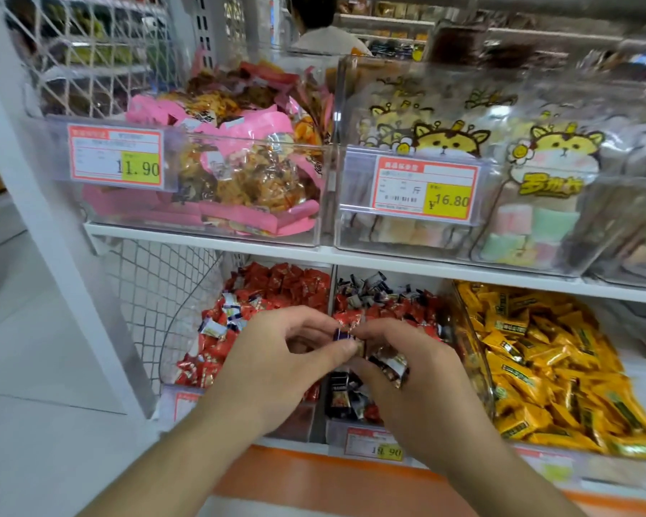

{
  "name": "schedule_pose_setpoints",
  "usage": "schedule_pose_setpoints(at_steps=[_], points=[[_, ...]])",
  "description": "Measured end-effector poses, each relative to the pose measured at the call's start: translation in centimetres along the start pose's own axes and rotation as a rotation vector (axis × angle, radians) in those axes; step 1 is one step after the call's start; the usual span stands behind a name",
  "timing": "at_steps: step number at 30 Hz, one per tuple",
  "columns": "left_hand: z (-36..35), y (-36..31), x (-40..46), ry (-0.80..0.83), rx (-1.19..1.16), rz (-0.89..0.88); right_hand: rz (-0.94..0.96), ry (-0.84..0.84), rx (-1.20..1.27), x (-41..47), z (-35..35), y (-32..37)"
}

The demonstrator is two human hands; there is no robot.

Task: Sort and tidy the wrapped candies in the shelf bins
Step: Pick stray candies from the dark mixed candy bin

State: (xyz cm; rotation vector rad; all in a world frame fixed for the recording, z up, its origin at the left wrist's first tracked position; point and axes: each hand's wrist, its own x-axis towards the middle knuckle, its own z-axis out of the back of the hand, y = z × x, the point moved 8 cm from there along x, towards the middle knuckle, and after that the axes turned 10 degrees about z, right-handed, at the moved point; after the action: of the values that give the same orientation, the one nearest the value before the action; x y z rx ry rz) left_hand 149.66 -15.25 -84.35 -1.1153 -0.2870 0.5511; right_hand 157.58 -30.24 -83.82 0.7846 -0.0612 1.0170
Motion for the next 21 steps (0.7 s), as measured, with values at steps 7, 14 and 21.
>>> schedule_pose_setpoints(at_steps=[7,14,21], points=[[2.2,2.0,1.5,-0.169,0.036,-0.012,-0.145,0.017,-0.202,-0.3,1.0,-3.6],[6.1,6.6,6.8,-0.428,0.367,0.09,-0.216,0.053,-0.187,-0.7,0.5,-4.6],[5.1,8.1,9.3,-0.447,0.43,0.093,-0.211,0.056,-0.159,-0.5,0.1,-5.3]])
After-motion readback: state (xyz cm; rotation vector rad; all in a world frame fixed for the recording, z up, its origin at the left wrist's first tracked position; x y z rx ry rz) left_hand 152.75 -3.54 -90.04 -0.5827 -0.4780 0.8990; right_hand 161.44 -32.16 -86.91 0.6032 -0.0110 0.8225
